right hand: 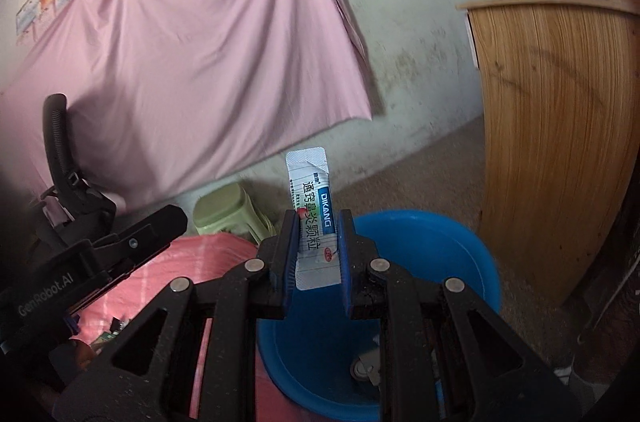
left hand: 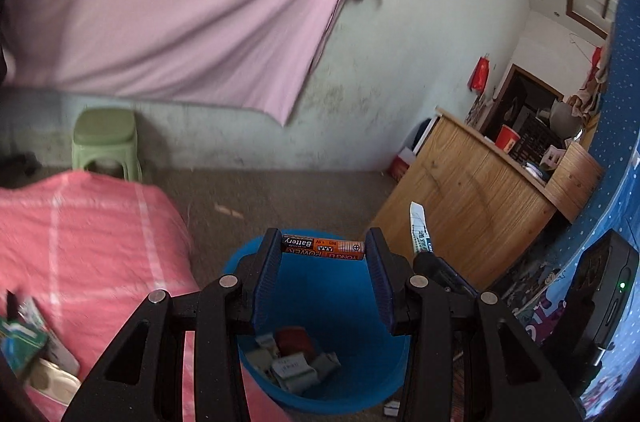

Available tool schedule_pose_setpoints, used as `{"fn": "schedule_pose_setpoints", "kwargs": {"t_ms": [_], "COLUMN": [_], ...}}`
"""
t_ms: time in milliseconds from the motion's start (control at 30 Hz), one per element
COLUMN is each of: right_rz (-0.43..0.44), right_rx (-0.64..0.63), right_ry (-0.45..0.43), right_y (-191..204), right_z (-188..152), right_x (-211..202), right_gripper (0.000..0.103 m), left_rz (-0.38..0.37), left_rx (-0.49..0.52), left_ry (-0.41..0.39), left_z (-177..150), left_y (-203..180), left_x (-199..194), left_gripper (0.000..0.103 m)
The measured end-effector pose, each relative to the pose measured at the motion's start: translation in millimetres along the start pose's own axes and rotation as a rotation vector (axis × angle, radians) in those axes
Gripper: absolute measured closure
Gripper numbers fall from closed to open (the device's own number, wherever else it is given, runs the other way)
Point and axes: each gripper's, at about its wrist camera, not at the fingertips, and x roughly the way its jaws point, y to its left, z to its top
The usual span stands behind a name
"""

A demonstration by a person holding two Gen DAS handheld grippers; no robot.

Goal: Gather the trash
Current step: 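Carry sachet and battery over the blue bucket and open both grippers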

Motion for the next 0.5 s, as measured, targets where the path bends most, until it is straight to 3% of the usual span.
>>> {"fn": "schedule_pose_setpoints", "kwargs": {"t_ms": [200, 367, 500], "right_rz": [-0.018, -0.029, -0.034], "right_rx": [0.026, 0.047, 0.068], "right_ry": [0.065, 0.097, 0.113], "right_y": [-14.3, -24.0, -30.7], "right_z": [-4.9, -8.9, -10.7], "right_x": [15.7, 23.2, 25.9], "right_gripper": [0.068, 0.066, 0.065], "left_rz": [-0.007, -0.012, -0.008], "left_rx": [-0.075, -0.110, -0.112], "left_ry": [0.106, 0.147, 0.164], "left_z": [-0.8, -3.3, -7.2], "left_y": [8.4, 11.9, 15.5], "left_x": [23.3, 34.9, 36.8], "left_gripper": [0.066, 0.065, 0.058]}}
